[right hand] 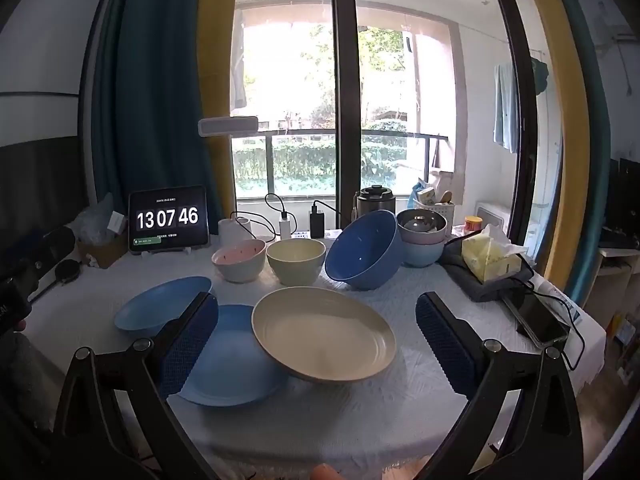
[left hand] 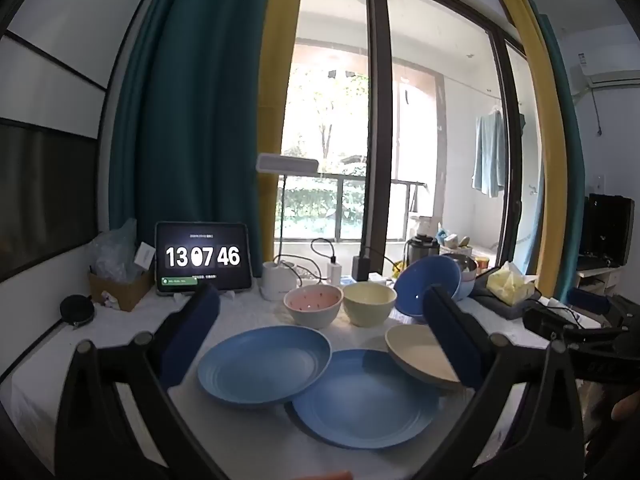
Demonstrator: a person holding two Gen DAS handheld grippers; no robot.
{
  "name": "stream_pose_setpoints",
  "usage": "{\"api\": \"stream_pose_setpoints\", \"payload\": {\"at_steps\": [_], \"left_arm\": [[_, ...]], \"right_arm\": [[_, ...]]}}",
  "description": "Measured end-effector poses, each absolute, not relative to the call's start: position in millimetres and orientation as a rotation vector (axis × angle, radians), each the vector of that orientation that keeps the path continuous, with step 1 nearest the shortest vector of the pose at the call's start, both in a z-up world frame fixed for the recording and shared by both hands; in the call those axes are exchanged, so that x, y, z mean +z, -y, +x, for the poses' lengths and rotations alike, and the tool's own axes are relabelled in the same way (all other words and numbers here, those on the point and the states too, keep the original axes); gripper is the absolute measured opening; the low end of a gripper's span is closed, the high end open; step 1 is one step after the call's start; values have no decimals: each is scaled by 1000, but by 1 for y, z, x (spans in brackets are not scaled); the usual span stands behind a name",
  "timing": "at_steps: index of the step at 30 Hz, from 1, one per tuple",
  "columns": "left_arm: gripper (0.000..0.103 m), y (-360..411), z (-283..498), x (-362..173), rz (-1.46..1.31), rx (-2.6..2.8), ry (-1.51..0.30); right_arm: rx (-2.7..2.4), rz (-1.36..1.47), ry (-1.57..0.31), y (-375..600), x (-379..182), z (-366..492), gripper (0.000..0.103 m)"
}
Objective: Organize plates and bowls
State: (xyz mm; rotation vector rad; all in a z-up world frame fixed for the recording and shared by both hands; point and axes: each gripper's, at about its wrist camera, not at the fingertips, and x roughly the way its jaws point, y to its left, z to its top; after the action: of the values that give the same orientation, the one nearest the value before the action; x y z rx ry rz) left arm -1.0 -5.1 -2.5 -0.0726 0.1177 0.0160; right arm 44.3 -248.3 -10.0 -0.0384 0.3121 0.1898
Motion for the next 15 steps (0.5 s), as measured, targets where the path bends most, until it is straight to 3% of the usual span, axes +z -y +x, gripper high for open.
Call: {"api": "stream_pose_setpoints", "payload": {"at_steps": [15], "left_arm": [[102, 5, -1, -2, -72, 16, -121]], "right_arm": [[188, -35, -310, 250, -10, 45, 101]]}}
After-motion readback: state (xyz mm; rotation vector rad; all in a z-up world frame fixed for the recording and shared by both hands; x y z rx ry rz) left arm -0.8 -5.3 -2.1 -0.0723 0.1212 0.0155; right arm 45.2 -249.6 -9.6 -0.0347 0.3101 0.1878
